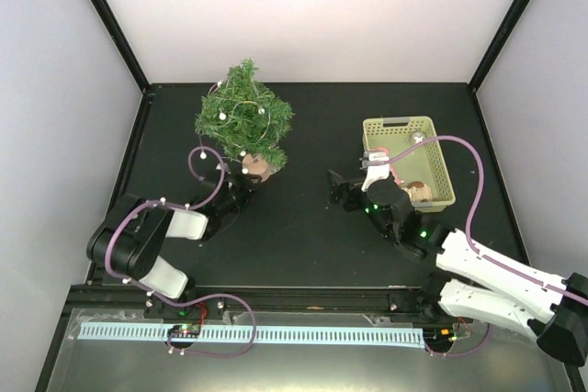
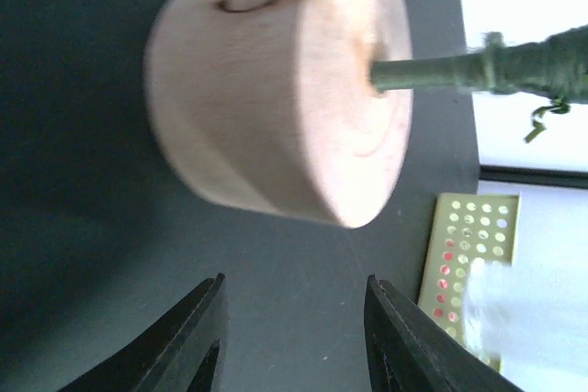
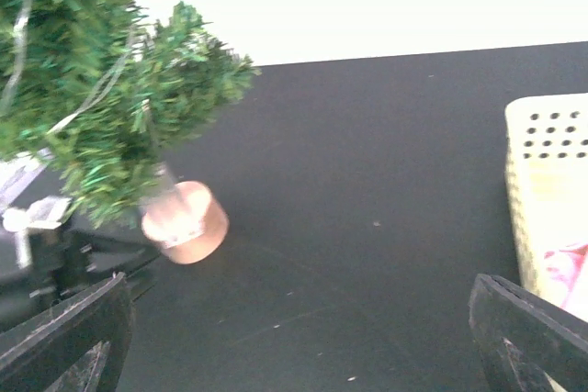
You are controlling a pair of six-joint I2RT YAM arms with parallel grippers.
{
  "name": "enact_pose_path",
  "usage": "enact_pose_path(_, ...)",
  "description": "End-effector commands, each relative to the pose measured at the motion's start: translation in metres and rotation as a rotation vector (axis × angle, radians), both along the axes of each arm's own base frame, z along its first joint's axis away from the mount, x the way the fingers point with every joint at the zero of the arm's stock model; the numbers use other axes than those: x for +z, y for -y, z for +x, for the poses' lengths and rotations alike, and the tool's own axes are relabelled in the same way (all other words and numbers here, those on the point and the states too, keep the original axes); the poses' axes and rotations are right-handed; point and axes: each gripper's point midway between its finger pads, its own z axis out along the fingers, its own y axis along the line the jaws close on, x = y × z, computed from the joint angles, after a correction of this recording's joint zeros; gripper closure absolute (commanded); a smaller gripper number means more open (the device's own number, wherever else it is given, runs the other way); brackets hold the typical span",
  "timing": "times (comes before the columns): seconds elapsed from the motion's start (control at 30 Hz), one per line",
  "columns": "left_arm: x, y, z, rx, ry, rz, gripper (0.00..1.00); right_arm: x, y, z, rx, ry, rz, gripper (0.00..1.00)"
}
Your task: Decorate the small christmas tree
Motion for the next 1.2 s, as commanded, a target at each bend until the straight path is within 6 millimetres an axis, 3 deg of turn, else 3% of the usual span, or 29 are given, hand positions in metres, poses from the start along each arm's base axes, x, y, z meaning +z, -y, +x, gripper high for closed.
enact_pose_path(0.0, -0.01, -0.021, -0.018, 0.092, -0.096, 0.044, 0.57, 0.005, 0.017, 0.014, -0.045, 0.003, -0.034, 0.0)
enact_pose_path(0.13, -0.019, -0.05, -0.04, 0.17, -0.188, 0.144, 0.51, 0.0, 0.026, 0.03, -0.05, -0.039, -0.105, 0.0)
enact_pose_path(0.27, -0.003, -0.08, -0.053, 0.252, -0.184, 0.274, 0.42, 0.001, 0.058, 0.062, -0.15, -0.088, -0.191, 0.0)
enact_pose_path(0.4, 0.033, -0.102, -0.056, 0.302, -0.068, 0.373, 0.3, 0.002, 0.095, 0.097, -0.26, -0.103, -0.267, 0.06)
enact_pose_path(0.47, 0.052, -0.111, -0.059, 0.32, -0.007, 0.412, 0.17, 0.0, 0.114, 0.116, -0.322, -0.127, -0.333, 0.12)
enact_pose_path(0.5, 0.06, -0.115, -0.061, 0.323, 0.021, 0.433, 0.04, -0.004, 0.125, 0.125, -0.354, -0.148, -0.372, 0.14)
enact_pose_path(0.67, 0.103, -0.127, -0.068, 0.3, 0.198, 0.557, 0.01, -0.033, 0.175, 0.164, -0.492, -0.26, -0.51, 0.39)
enact_pose_path(0.8, 0.14, -0.139, -0.074, 0.307, 0.309, 0.675, 0.01, -0.062, 0.212, 0.185, -0.565, -0.365, -0.61, 0.48)
enact_pose_path(0.97, 0.178, -0.134, -0.086, 0.195, 0.419, 0.785, 0.01, -0.099, 0.232, 0.205, -0.561, -0.464, -0.716, 0.5)
enact_pose_path(1.17, 0.228, -0.068, -0.095, -0.142, 0.697, 0.692, 0.01, -0.126, 0.252, 0.225, -0.565, -0.524, -0.774, 0.5)
